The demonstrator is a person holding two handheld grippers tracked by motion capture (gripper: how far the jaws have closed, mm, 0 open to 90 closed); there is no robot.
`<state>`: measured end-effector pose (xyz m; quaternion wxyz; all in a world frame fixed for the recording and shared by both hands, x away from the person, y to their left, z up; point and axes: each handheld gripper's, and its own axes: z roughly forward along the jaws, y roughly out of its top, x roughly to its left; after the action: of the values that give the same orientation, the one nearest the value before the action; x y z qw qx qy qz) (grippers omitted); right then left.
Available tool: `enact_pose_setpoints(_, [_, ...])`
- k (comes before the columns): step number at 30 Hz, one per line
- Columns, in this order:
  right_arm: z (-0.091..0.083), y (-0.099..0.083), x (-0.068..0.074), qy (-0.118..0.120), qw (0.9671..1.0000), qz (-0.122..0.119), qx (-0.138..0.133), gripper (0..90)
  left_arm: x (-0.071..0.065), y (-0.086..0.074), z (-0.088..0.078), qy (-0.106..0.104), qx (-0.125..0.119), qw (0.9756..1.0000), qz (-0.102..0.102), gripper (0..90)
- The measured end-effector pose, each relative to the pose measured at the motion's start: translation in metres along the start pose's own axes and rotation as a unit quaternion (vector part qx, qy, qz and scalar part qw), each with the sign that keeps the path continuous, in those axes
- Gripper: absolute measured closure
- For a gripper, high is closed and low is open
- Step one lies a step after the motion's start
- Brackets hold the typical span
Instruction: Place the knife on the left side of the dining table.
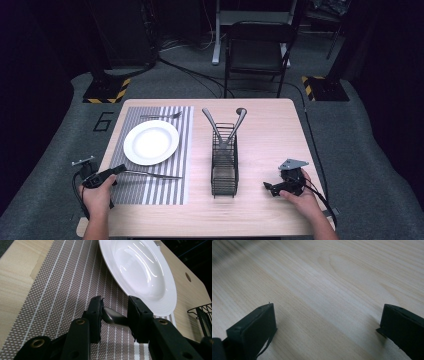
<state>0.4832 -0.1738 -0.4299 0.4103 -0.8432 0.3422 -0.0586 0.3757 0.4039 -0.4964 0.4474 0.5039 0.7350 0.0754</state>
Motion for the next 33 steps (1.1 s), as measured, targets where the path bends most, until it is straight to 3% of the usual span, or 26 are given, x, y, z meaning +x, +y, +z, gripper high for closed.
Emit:
enact_pose_setpoints(6, [0.000,0.000,0.000,0.000,1.0000,0.000,0.000,0.0,0.005,-0.002,0.003,0.003,0.005,1.0000,-0.006,63.9])
enact_pose_setpoints(21, [0.000,0.000,0.000,0.000,1.0000,0.000,0.000,0.0,0.010,-0.006,0.012,0.018,0.029,0.9994,-0.001,61.7])
enact_pose_setpoints(33, [0.000,0.000,0.000,0.000,1.0000,0.000,0.000,0.0,0.013,-0.007,0.014,0.026,0.034,0.9991,0.007,60.3])
